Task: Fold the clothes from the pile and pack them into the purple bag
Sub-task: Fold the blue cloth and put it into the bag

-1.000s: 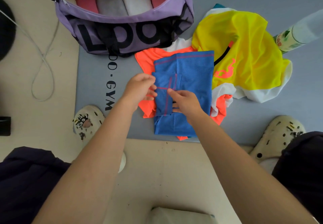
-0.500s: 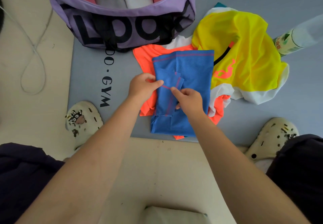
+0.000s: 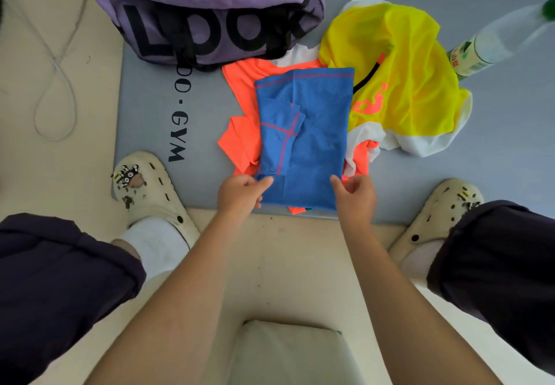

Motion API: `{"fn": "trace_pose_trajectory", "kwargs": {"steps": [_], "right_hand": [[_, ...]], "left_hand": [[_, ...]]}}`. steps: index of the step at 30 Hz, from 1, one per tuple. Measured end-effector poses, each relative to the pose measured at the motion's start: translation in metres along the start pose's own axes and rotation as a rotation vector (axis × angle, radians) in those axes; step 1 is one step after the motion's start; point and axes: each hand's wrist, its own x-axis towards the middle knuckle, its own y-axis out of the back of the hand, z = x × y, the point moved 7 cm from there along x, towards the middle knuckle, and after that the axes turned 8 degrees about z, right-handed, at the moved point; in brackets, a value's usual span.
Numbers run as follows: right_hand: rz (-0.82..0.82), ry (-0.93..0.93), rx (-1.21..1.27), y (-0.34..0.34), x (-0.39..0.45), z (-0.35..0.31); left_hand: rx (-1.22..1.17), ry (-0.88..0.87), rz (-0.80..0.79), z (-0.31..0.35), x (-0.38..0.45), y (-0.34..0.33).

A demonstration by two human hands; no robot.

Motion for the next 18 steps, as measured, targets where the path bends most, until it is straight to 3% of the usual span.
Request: {"fn": "trace_pose_trajectory", "kwargs": {"steps": [3, 11, 13, 18], "right_hand": [[-0.119, -0.091, -0.004, 0.001, -0.004, 0.032], [-0.337, -0.129, -0.128, -0.007, -0.003, 0.05], [-0.356, -0.211, -0.001, -0.001, -0.006, 0.053], [-0.517, -0.472, 0.37, 0.013, -0.02, 0.059]], "left_hand": [[0.049, 0.059, 0.18, -0.021, -0.012, 0.007], [0.088, 0.068, 0.072, -0.028, -0.009, -0.002], [0.073, 0.096, 0.059, -0.029, -0.009, -0.003], [-0.218, 0.27, -0.112, -0.042, -0.022, -0.015]]}}
